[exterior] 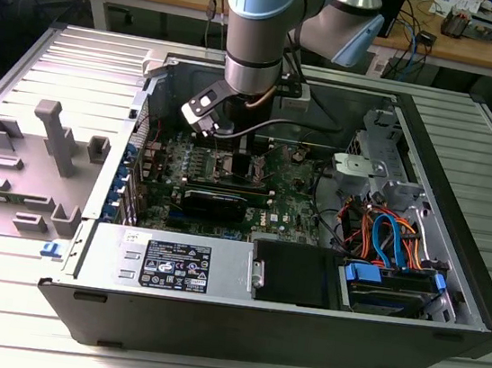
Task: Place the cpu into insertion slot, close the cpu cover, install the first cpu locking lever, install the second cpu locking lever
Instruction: 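Place the cpu into insertion slot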
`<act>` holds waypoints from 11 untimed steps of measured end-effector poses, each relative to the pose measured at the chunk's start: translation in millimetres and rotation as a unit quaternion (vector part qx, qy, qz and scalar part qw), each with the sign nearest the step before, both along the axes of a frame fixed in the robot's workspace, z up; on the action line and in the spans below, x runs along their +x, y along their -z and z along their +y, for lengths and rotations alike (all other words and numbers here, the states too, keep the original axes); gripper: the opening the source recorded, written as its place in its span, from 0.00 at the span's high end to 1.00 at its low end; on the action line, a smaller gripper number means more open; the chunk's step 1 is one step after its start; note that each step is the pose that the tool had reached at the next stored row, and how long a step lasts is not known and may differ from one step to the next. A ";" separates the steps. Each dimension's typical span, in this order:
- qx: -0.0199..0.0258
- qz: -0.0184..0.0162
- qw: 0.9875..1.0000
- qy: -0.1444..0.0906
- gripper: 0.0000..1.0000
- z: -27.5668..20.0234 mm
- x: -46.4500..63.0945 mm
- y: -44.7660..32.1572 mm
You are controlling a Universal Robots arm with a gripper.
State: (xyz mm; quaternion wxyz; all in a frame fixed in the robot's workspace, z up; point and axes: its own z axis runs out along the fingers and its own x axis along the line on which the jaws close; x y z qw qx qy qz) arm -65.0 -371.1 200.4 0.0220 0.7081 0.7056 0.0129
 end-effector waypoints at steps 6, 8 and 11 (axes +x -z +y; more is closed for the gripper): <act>0.000 0.000 1.000 -0.003 0.40 0.2 0.0 0.3; 0.000 0.000 1.000 -0.003 0.46 0.2 0.0 0.3; 0.000 0.000 1.000 -0.003 0.46 0.2 0.0 0.3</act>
